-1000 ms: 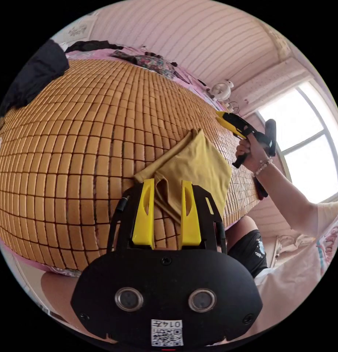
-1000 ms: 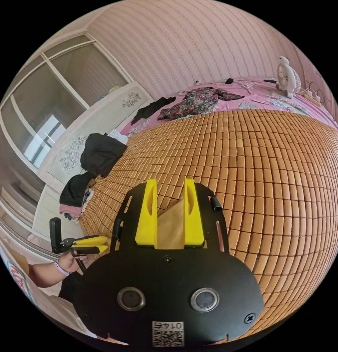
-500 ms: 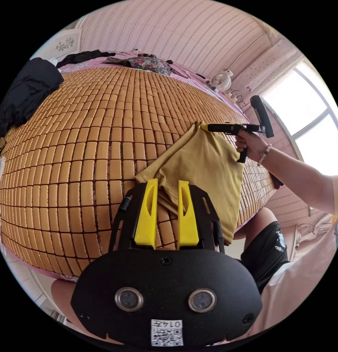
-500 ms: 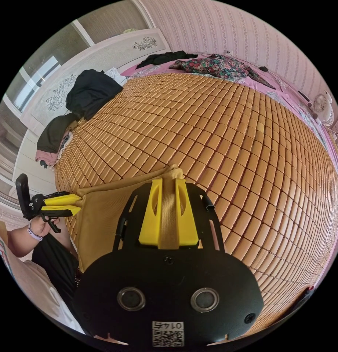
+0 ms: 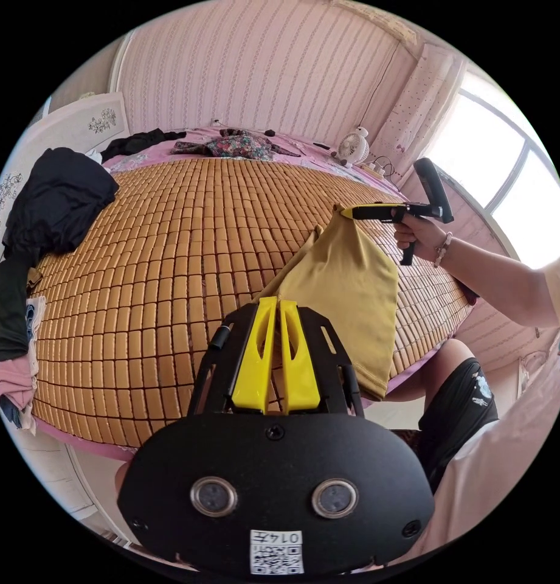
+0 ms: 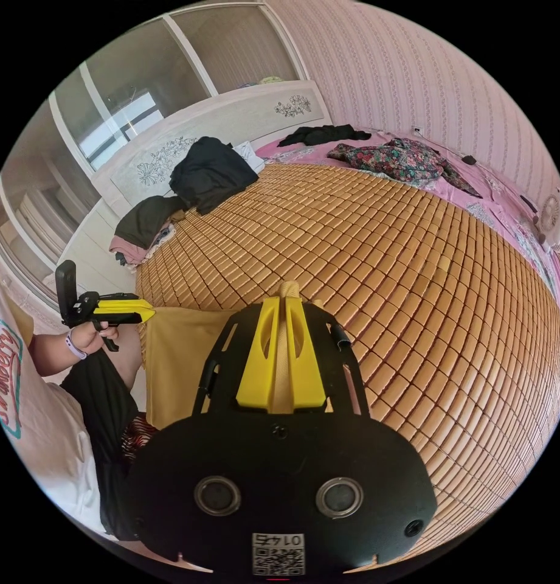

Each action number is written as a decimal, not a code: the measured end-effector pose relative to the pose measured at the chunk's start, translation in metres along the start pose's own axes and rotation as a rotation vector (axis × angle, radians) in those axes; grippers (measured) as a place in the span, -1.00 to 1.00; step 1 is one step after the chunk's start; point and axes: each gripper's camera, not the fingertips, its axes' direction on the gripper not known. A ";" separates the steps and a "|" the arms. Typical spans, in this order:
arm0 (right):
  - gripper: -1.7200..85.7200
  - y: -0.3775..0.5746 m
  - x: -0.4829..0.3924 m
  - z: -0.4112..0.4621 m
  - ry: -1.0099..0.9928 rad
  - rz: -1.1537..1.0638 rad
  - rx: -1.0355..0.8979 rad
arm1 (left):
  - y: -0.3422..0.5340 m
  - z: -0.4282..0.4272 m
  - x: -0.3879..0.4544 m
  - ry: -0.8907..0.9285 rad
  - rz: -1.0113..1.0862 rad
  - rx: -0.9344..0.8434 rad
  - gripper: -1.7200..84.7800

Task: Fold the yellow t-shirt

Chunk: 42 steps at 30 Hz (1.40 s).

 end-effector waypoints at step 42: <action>-0.91 0.380 -0.079 -0.414 -0.003 0.319 0.860 | 0.125 -0.142 0.290 0.373 0.644 0.200 -0.95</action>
